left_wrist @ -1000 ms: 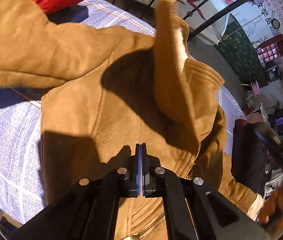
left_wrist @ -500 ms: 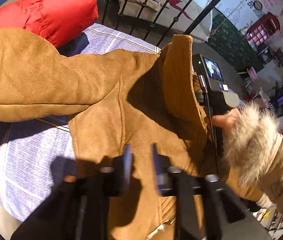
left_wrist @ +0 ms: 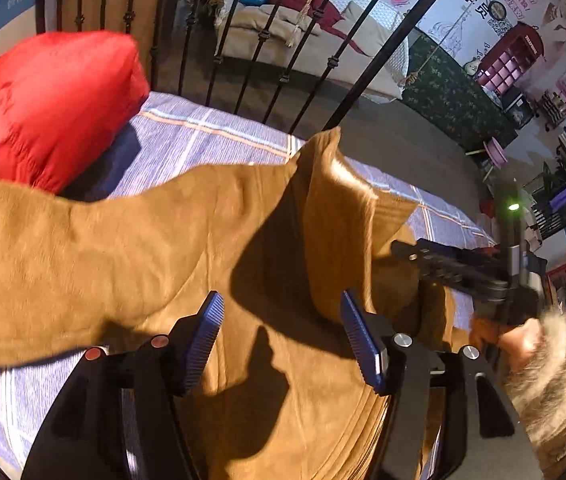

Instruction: Fold large clothes

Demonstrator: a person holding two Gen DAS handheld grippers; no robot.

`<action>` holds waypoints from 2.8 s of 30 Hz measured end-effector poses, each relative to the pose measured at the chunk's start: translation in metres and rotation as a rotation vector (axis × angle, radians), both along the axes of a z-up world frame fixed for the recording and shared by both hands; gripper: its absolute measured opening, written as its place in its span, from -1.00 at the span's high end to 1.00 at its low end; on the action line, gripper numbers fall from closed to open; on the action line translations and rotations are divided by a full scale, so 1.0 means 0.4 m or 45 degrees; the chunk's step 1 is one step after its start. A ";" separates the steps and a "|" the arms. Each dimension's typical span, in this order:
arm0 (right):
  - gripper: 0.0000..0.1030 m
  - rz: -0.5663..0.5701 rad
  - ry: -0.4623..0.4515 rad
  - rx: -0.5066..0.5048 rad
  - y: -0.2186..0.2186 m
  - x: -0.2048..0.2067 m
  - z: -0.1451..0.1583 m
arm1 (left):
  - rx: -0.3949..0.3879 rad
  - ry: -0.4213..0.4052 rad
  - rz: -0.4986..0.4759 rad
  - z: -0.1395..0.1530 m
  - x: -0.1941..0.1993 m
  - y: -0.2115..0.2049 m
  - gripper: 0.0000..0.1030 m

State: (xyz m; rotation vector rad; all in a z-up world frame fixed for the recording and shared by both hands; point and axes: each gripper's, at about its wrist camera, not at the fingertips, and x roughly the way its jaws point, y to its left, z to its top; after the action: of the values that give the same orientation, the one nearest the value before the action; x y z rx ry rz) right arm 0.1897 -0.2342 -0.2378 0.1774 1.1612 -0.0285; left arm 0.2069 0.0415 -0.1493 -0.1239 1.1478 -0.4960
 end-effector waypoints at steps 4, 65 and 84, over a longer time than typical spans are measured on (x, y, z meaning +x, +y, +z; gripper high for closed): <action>-0.27 -0.031 0.061 0.097 0.006 0.128 -0.093 | 0.032 -0.035 -0.061 0.011 0.011 -0.030 -0.16; 0.82 -0.294 -0.359 0.229 -0.194 -0.441 0.305 | 0.325 -0.049 -0.231 -0.124 0.312 0.039 0.67; -0.34 -0.400 0.001 0.294 -0.062 -0.620 0.134 | 0.297 0.015 -0.489 -0.108 -0.059 -0.016 -0.52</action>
State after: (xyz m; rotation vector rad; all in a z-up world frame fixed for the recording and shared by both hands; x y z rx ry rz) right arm -0.0582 -0.2590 -0.1844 0.5634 1.1270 -0.1717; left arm 0.1835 0.0350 -0.1925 0.3016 1.2379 -0.6951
